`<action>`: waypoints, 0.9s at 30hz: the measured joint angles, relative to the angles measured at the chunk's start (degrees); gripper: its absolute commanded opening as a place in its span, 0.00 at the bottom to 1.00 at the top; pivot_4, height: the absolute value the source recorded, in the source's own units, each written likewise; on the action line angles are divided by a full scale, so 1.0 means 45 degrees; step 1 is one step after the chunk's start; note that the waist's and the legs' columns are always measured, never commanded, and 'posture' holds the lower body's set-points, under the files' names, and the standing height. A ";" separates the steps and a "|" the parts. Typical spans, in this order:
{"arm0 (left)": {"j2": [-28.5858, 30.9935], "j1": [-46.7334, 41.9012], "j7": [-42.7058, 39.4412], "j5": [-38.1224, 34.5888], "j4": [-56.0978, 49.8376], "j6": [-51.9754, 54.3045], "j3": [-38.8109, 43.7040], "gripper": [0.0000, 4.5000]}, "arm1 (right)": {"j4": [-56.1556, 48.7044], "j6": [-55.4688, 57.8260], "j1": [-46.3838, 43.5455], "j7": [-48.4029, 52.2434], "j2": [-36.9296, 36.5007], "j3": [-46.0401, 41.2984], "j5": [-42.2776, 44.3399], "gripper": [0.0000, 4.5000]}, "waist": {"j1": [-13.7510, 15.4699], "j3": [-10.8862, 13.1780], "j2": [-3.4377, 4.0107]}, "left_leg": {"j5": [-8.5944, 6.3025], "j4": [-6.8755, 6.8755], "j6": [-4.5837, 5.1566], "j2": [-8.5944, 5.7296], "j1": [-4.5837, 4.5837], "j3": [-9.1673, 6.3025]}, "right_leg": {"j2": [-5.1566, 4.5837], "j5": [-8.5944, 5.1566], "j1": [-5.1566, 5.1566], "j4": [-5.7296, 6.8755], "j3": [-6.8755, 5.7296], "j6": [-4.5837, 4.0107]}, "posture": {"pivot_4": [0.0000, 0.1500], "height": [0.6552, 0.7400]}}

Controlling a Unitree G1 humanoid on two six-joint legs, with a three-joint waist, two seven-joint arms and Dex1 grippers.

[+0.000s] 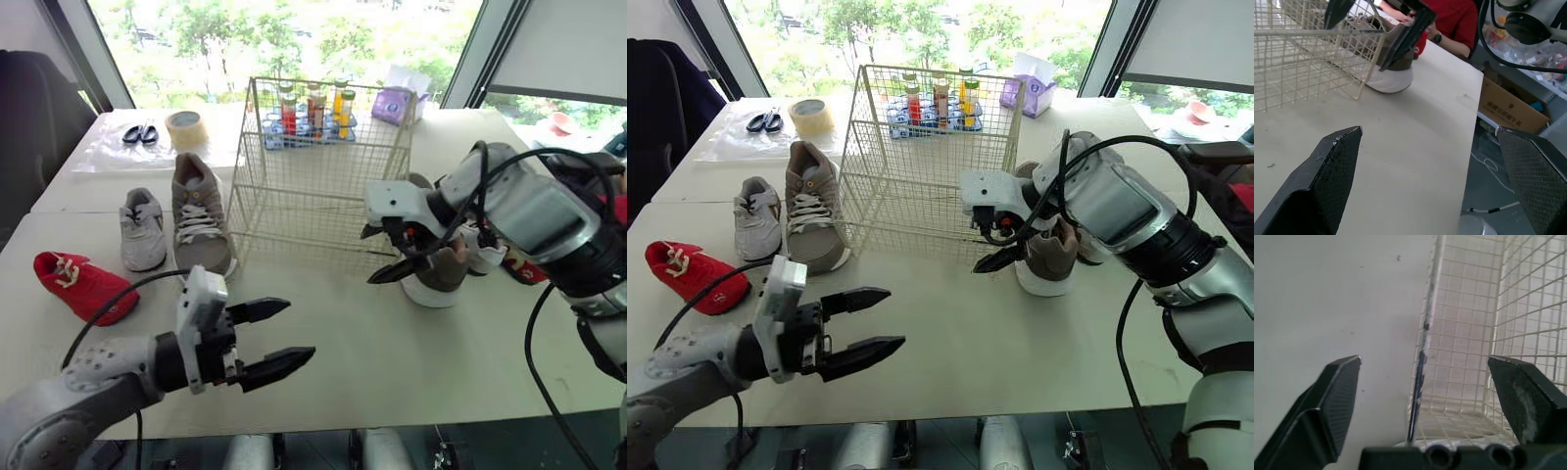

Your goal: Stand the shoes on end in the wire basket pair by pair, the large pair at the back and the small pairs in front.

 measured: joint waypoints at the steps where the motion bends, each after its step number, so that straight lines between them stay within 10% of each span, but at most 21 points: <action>1: 0.0007 -0.0033 0.0037 0.0011 0.0000 -0.0052 -0.0002 1.00 | 0.0092 -0.0072 0.0000 0.0000 0.0063 0.0016 -0.0197 0.57 | 0.0004 0.0000 0.0001 | 0.0009 -0.0001 -0.0007 0.0001 0.0002 -0.0004 | 0.0005 0.0001 -0.0001 0.0007 -0.0001 -0.0002 | 1.00 0.15; 6: 0.0388 -0.0243 -0.0017 0.0213 0.0271 -0.0231 -0.0003 1.00 | 0.0732 -0.0329 0.0004 -0.0013 0.0525 0.0092 -0.1357 0.00 | -0.0021 -0.0001 0.0003 | 0.0033 -0.0001 -0.0034 0.0000 0.0007 -0.0013 | 0.0013 0.0005 0.0001 0.0018 -0.0012 -0.0006 | 1.00 0.15; 27: 0.0977 -0.0378 -0.0701 0.0314 0.0469 -0.0335 -0.0397 1.00 | -0.3041 -0.0124 0.2227 0.0735 -0.0658 -0.1502 -0.1337 0.00 | -0.0029 0.0003 0.0011 | 0.0046 -0.0015 -0.0058 0.0015 -0.0028 -0.0014 | 0.0050 0.0013 -0.0047 0.0026 -0.0015 0.0014 | 1.00 0.15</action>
